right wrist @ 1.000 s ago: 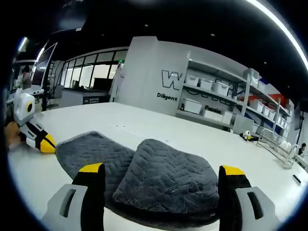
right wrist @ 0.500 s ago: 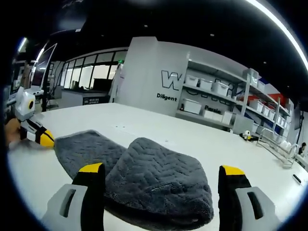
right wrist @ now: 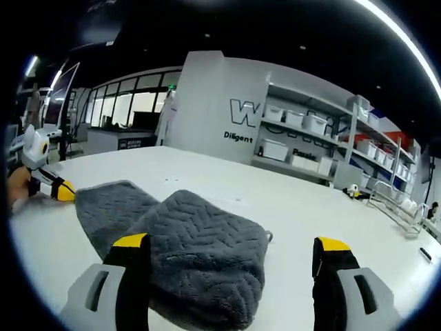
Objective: Open the folded towel by lifting each exposed corner and separating the folded layers until the towel lies flat within the target outline without major curled edges
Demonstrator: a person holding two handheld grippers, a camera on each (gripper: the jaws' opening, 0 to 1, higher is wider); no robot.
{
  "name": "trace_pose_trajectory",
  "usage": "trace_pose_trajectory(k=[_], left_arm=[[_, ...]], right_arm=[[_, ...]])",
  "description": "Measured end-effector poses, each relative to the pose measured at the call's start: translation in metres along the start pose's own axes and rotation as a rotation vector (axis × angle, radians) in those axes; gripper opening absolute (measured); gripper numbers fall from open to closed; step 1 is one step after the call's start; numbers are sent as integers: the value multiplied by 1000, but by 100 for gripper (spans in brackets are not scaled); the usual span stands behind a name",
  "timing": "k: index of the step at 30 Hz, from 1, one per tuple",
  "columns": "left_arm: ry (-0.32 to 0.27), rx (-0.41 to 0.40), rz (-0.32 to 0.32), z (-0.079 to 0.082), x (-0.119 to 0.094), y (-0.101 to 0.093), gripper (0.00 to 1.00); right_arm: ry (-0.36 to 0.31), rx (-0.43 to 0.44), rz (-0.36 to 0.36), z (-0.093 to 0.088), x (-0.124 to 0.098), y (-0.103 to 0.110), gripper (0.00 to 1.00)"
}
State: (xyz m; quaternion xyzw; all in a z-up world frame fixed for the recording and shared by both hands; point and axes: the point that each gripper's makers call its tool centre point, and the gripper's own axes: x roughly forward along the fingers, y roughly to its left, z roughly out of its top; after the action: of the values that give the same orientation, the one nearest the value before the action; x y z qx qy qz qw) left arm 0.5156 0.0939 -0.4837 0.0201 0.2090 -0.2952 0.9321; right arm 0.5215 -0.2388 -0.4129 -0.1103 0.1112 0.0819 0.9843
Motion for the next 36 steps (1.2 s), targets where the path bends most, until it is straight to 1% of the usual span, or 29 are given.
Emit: trace_pose_trajectory(k=[5, 7, 10, 20, 25, 33, 36], left_arm=[[27, 0, 69, -5, -5, 17, 3], [26, -3, 77, -5, -8, 19, 3], [35, -11, 107, -7, -11, 28, 3], [41, -39, 163, -14, -26, 42, 3], [37, -82, 190, -19, -33, 50, 3], [60, -65, 265, -20, -44, 68, 3], [60, -75, 278, -21, -47, 72, 3]], right_arm=[[3, -2, 3, 0, 0, 1, 99], [2, -1, 3, 0, -1, 1, 99], [-6, 6, 3, 2, -1, 0, 99], [-15, 8, 19, 5, -1, 2, 99], [-17, 11, 15, 6, -1, 1, 99], [-22, 11, 21, 7, -3, 3, 99], [-23, 9, 22, 8, -3, 3, 99]])
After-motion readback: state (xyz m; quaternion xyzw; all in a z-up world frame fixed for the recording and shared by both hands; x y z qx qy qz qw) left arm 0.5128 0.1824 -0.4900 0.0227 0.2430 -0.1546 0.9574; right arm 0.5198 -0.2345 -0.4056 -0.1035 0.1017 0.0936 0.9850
